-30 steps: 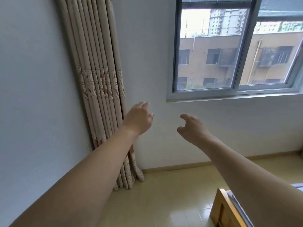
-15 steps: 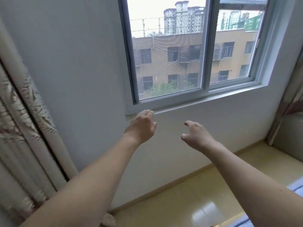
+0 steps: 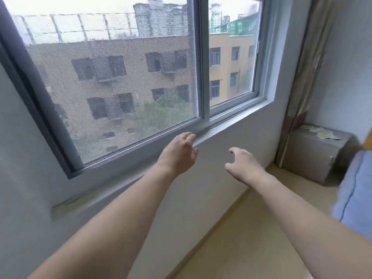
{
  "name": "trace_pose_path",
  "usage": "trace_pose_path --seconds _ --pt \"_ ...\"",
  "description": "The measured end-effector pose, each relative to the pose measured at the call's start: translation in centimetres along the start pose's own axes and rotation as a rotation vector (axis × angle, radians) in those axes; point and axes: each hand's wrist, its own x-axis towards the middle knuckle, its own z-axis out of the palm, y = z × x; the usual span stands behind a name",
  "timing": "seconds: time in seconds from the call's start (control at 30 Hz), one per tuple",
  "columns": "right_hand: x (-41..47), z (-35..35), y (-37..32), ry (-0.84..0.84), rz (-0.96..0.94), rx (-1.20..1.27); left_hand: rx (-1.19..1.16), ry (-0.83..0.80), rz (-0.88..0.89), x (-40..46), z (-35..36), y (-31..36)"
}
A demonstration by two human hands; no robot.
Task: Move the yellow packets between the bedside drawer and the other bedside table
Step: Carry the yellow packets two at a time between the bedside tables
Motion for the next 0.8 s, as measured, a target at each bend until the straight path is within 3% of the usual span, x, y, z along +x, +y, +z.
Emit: trace_pose_path --seconds 0.3,0.53,0.8 --pt "20.1 -4.3 6.9 0.181 0.238 -0.013 -0.169 -0.026 0.258 26.2 9.6 1.7" --pt "30.4 -7.4 18.0 0.26 0.436 -0.021 -0.214 -0.144 0.498 40.6 20.6 9.4" --pt "44.6 -15.1 32.6 0.342 0.55 -0.029 -0.287 -0.143 0.606 59.5 29.3 21.0"
